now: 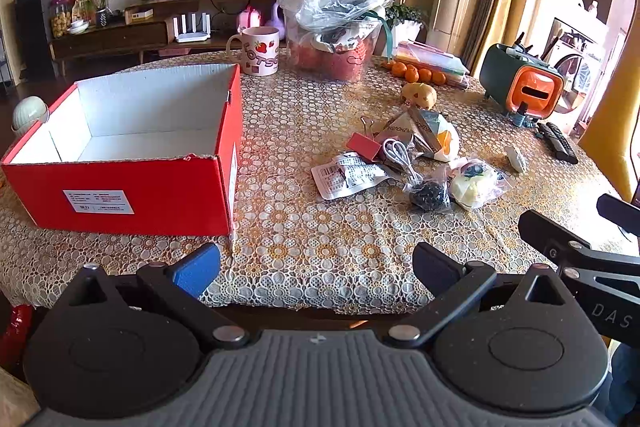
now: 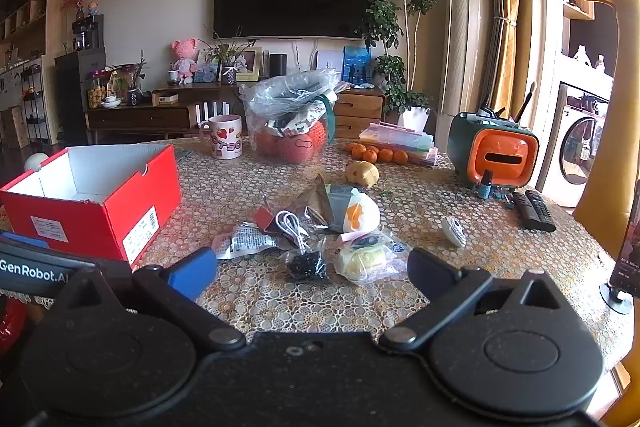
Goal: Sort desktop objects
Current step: 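Grasp the white barcode sachet with the left tool while the right tool grasps the clear cake bag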
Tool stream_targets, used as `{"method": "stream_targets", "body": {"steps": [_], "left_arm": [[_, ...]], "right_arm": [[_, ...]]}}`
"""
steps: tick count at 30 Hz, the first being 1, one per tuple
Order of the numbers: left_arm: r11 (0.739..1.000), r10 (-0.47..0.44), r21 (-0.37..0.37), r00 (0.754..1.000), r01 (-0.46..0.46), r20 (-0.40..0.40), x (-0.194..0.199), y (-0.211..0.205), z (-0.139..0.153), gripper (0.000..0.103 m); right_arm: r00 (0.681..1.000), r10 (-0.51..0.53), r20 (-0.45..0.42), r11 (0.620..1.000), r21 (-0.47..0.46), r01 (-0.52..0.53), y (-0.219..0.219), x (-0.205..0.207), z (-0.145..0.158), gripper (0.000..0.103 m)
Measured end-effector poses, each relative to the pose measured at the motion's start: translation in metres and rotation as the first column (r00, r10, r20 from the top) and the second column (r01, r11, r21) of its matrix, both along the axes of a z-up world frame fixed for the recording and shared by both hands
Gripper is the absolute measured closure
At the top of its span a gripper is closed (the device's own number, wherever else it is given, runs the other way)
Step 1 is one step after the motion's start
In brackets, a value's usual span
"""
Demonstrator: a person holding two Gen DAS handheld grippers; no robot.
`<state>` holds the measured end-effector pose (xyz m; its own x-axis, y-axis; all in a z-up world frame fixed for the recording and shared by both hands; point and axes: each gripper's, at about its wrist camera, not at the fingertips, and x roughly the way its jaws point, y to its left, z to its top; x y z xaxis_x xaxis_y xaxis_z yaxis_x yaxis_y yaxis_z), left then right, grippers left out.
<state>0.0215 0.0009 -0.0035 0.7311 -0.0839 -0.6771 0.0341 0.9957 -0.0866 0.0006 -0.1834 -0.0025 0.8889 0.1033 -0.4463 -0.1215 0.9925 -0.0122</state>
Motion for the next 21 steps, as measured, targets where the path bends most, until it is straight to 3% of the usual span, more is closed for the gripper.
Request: {"method": "stream_targets", "body": {"steps": [10,21], "left_arm": [[0.998,-0.062,-0.008,0.998,0.062,-0.003,0.03,-0.017,-0.006,0.0],[0.994,-0.11,-0.003,0.994,0.11,-0.014,0.088,-0.035,-0.033,0.0]], "right_arm": [[1.0,-0.013,-0.009,1.0,-0.01,0.013,-0.016,0.025,-0.013,0.004],[0.997,0.011,-0.078,0.998,-0.064,-0.016,-0.031,0.075,-0.041,0.007]]}}
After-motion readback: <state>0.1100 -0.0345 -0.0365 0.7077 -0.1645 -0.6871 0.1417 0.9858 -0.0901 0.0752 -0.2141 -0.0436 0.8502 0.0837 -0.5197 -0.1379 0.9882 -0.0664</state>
